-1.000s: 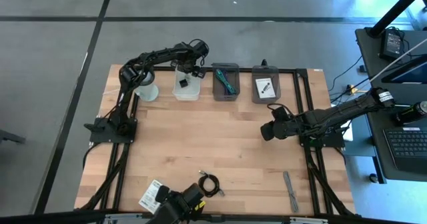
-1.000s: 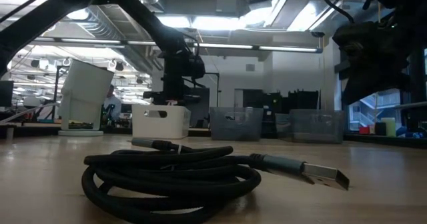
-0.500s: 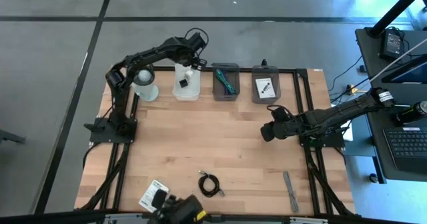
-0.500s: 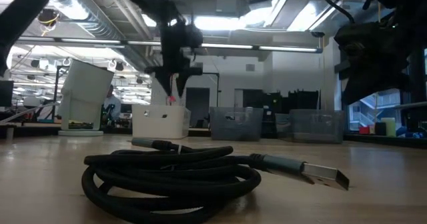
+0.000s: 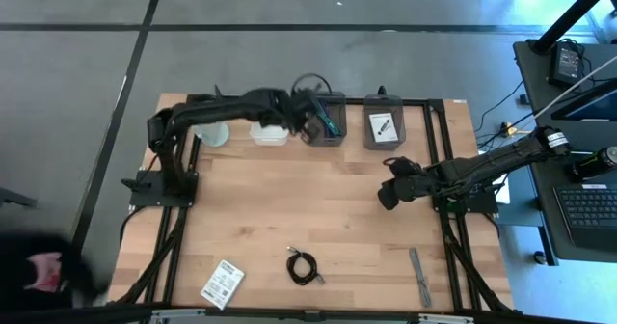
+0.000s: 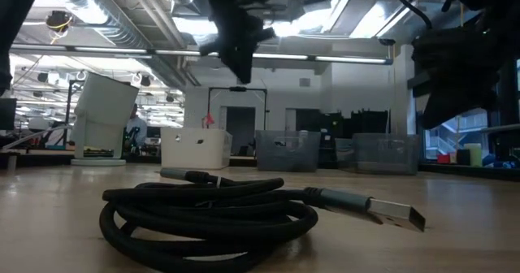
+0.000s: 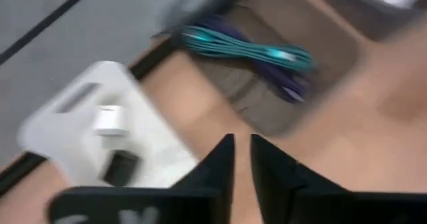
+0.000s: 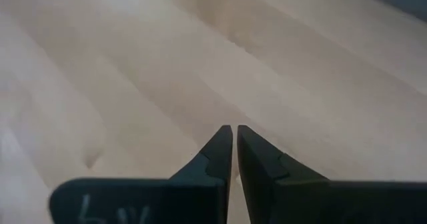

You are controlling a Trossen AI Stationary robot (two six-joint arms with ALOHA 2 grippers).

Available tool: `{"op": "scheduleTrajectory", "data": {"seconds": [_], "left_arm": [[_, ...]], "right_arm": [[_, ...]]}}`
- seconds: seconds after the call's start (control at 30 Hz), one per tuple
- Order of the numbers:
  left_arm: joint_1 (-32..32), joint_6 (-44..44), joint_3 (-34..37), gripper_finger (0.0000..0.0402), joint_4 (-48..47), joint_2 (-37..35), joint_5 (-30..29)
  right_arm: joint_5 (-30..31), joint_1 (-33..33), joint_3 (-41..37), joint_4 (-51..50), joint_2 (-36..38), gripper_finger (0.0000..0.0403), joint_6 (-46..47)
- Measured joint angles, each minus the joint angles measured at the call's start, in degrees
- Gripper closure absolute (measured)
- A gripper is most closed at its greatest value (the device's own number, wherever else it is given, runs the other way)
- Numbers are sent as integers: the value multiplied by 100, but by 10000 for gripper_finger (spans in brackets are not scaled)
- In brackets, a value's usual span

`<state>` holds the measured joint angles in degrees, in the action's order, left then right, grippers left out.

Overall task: Pick and place items into bin
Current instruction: Put the black charger cable into the left black bin

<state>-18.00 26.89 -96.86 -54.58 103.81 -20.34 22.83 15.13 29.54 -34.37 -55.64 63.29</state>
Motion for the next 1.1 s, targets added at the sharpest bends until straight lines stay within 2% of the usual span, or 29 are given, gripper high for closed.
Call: {"op": "scheduleTrajectory", "data": {"seconds": [0.1, 0.3, 0.47, 0.67, 0.87, 1.0, 1.1], "left_arm": [[509, 124, 0, 395, 13, 4, 81], [1514, 66, 40, 400, 106, 12, 81], [2246, -194, 864, 400, 1169, 20, 536], [2791, -229, 2272, 400, 2671, -3, 1236], [2986, -358, 3389, 400, 3311, -381, 1648], [3001, -275, 4143, 400, 3730, -1028, 1884], [3007, -309, 4691, 400, 3809, -1664, 1876]], "right_arm": [[-86, 9, 0, 2, -2, 374, -223], [-111, 9, 0, 10, -1, 374, -528], [-111, 9, 0, 23, 0, 374, -680], [-331, 9, 0, 275, 0, 374, -724], [-560, 9, 0, 1842, -5, 374, -1310], [-557, 9, 40, 3341, -148, 391, -1925], [-551, 9, 402, 3757, -496, 398, -2336]]}}
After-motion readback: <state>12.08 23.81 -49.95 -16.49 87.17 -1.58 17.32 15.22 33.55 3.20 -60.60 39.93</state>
